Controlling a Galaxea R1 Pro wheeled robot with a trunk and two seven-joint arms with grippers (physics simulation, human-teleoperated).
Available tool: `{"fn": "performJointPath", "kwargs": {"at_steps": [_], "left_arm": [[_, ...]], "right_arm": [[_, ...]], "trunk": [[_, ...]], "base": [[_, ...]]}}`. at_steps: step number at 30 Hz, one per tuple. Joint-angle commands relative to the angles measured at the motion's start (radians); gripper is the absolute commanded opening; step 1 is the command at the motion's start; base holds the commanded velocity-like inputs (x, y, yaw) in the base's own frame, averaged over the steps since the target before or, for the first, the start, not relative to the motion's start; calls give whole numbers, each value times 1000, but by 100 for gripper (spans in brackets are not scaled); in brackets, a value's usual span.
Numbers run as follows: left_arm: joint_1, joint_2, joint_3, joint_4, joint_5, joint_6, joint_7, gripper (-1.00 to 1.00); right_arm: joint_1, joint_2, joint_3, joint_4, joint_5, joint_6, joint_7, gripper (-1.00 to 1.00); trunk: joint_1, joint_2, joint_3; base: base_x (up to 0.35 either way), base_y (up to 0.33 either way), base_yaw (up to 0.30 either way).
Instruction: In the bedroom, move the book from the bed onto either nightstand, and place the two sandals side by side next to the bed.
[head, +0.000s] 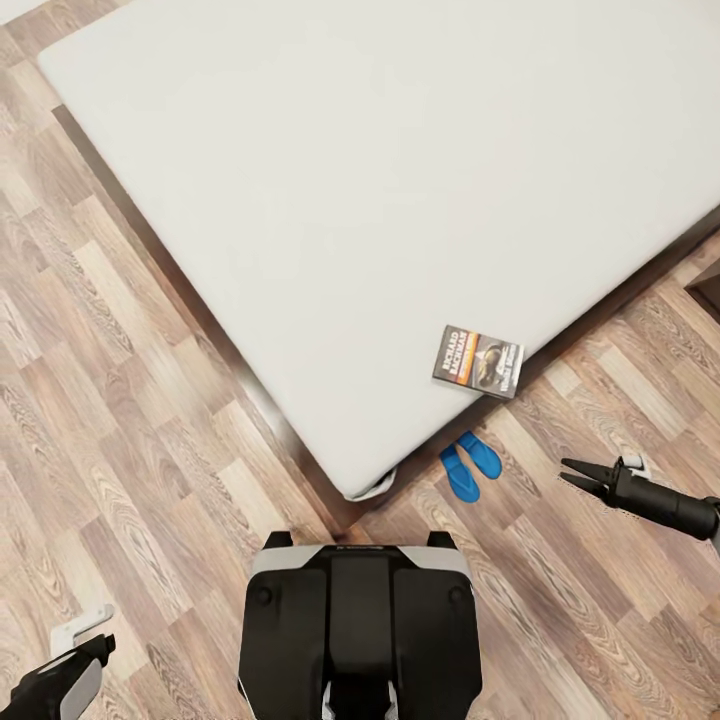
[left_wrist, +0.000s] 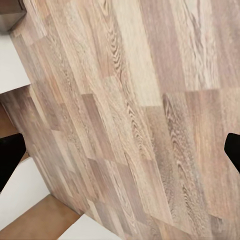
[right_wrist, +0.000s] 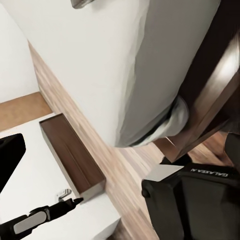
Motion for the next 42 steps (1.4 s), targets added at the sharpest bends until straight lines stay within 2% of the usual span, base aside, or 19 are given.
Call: {"fn": "performJointPath", "kwargs": {"at_steps": [1,12,14,18,24,42], "left_arm": [[0,0,-2,-2,8,4,3,100],[2,0,-3,-1,8,5,3,100],[3,0,-3,-1,8,5,3,100],[3,-1,-3,-1,8,5,3,100],[4,-5,-3,-1,8,5,3,100],[4,-9,-3,-1,8,5,3,100]], "right_arm": [[-9,-5,-5,-5,7,12,6,100],[-107,-50,-5,-21,7,18,1,100],[-119,-52,-5,-21,8,21,0,100],[-177,-58,1,-22,13,55,-1,100],[-221,-64,4,-24,17,78,-2,100],[-245,-66,6,-24,18,86,-1,100]], "trunk": [[0,-1,-3],[0,-1,-21],[0,-1,-24],[0,-1,-30],[0,-1,-40],[0,-1,-70]], "base": [[0,0,62],[0,0,24],[0,0,5],[0,0,3],[0,0,0],[0,0,0]]}}
